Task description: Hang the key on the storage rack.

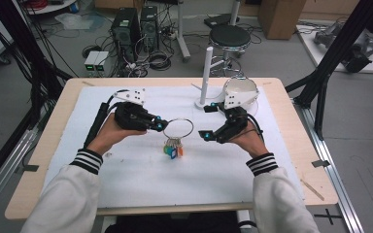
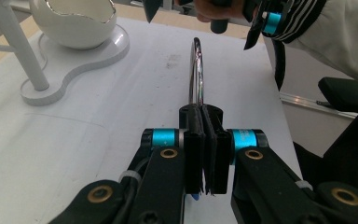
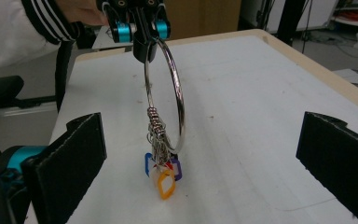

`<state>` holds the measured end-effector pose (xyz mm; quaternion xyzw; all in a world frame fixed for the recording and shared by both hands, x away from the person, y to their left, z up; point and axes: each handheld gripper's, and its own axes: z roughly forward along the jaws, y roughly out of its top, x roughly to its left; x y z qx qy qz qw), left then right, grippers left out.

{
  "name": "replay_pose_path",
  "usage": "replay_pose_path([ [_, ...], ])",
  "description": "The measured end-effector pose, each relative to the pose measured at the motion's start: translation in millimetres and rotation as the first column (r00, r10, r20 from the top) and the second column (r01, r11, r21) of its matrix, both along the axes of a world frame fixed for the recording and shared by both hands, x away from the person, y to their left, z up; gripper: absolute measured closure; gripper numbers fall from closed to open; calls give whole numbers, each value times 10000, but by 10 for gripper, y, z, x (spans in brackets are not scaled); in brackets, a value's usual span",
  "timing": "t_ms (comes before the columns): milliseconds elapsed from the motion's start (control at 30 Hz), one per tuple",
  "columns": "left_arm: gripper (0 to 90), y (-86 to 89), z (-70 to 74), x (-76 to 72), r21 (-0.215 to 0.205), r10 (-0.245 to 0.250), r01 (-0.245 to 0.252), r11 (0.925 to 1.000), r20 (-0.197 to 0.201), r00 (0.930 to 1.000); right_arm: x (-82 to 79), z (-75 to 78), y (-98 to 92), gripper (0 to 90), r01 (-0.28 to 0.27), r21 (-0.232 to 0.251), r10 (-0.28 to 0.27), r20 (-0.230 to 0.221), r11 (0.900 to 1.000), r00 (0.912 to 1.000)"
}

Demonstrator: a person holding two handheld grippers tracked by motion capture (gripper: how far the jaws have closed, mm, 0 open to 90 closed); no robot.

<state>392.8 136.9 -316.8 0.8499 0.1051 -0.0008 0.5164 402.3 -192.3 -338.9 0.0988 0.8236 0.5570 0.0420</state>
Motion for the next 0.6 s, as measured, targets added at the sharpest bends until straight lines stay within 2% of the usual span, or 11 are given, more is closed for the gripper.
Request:
replay_pose_path([
  [33, 873, -4, 0, -1, -37, -51, 51, 10000, 3, 10000, 5, -7, 41, 44, -182, -59, 182, 19, 9998, 9998],
  [167, 873, -18, -6, -1, -54, -142, 142, 9999, -14, 9999, 2, -14, 84, 62, -351, -99, 352, 99, 9993, 9993],
  [233, 873, -30, -13, 1, -21, -207, 207, 9998, -14, 9998, 11, -18, 104, 99, -449, -201, 451, 80, 9988, 9990],
  [267, 873, -34, -16, 0, 17, -225, 225, 9997, -17, 9997, 8, -19, 108, 157, -513, -210, 512, -58, 9985, 9987],
  [333, 873, -47, -22, -2, -1, -250, 250, 9997, -24, 9997, 13, -22, 119, 214, -594, -102, 594, -40, 9982, 9982],
  [367, 873, -50, -23, -5, -11, -263, 263, 9997, -52, 9996, 14, -22, 121, 289, -628, -106, 628, -28, 9980, 9980],
  [433, 873, -53, -23, -3, 11, -269, 269, 9996, -43, 9996, 15, -22, 121, 319, -674, -64, 674, -76, 9977, 9977],
  [467, 873, -53, -21, -3, 45, -266, 267, 9996, -30, 9996, 20, -20, 116, 403, -783, 22, 784, -163, 9969, 9968],
  [500, 873, -56, -22, -1, 34, -294, 294, 9996, -1, 9996, 20, -20, 116, 403, -783, 22, 784, -163, 9969, 9968],
  [600, 873, -60, -25, -3, 15, -302, 302, 9995, -31, 9995, 20, -20, 121, 507, -886, 46, 886, -164, 9961, 9959],
])
